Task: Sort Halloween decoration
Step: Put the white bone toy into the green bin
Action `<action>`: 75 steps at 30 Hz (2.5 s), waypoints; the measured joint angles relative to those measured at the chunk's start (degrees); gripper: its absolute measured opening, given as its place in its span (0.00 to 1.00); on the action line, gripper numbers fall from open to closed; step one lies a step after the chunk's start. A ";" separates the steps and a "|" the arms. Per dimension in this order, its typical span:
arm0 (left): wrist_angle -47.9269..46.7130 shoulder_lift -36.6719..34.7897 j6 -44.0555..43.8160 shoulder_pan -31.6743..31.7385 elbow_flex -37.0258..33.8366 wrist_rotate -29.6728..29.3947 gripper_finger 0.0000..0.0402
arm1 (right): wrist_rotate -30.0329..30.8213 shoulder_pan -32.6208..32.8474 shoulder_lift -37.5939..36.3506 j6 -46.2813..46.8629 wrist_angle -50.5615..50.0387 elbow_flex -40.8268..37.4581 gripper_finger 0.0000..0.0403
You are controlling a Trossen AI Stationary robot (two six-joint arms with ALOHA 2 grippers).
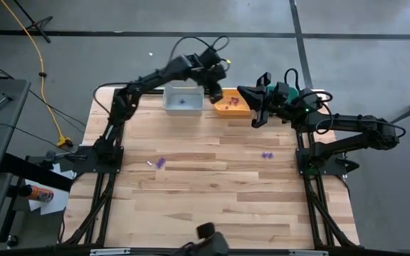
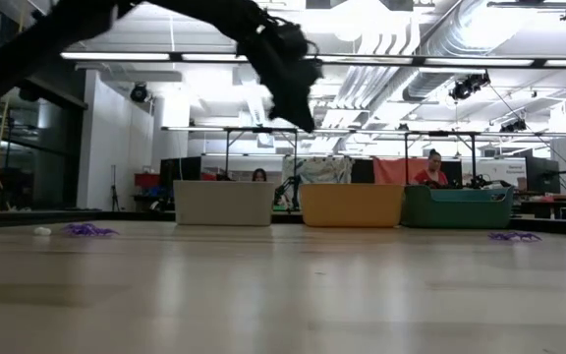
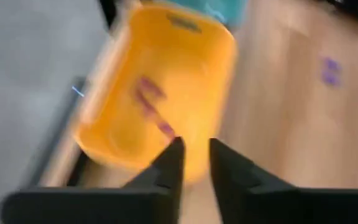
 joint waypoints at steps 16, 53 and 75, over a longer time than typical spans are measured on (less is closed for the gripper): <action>36.36 -45.52 -14.89 -15.40 -62.08 3.11 0.00 | 0.01 -1.31 0.00 -0.02 -2.71 -0.01 0.00; 37.47 -76.75 -17.43 -22.99 -79.94 -8.14 0.07 | -0.76 3.48 0.04 2.54 -38.67 -0.01 0.00; -1.70 -56.18 -7.90 -35.78 -84.04 -14.33 0.47 | 1.69 3.35 0.15 2.54 -39.69 -0.01 0.00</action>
